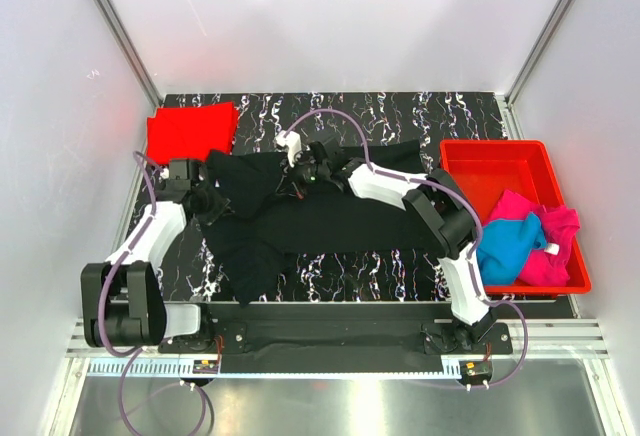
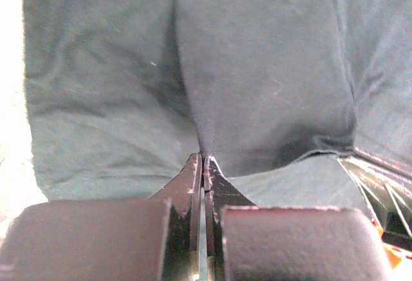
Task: Fold and stack the t-shirts
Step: Fold the tshirt
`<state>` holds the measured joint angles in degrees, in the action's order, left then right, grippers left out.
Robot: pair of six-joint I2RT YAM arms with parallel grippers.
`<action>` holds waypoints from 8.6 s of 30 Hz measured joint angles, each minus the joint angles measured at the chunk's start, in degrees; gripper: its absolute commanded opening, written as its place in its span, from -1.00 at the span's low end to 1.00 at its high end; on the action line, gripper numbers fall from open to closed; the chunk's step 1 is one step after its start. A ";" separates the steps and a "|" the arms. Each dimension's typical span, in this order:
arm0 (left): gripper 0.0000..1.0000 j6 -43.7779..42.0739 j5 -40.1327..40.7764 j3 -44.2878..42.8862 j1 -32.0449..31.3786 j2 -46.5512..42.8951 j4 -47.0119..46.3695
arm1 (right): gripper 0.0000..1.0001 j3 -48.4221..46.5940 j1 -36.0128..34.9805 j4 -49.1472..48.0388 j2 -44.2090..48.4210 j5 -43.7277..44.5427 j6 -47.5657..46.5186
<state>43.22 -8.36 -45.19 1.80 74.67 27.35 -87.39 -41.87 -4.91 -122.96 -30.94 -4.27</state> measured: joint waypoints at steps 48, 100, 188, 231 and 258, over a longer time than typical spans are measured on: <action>-0.04 23.82 -6.23 18.25 -6.38 -8.17 -11.17 | -1.00 10.23 0.31 -3.02 5.55 1.68 -0.44; 0.01 -16.15 -15.85 -30.80 11.89 37.05 -13.07 | -0.22 -25.62 17.64 24.17 -16.59 17.97 9.31; -1.00 -15.76 -17.29 -43.82 13.57 43.34 -12.33 | -0.65 -7.02 28.61 36.94 -2.19 46.49 20.28; 0.10 -18.43 -8.22 -35.19 11.30 23.50 4.55 | -0.33 -3.30 29.11 39.82 5.40 37.40 25.86; -0.43 -10.45 -9.38 -11.34 0.09 22.40 -1.92 | -0.40 7.72 29.11 34.21 8.66 32.81 28.24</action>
<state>32.77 -17.74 -56.53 1.89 97.08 25.43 -79.68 -12.75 29.30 -114.30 1.87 23.97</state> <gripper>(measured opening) 0.307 0.302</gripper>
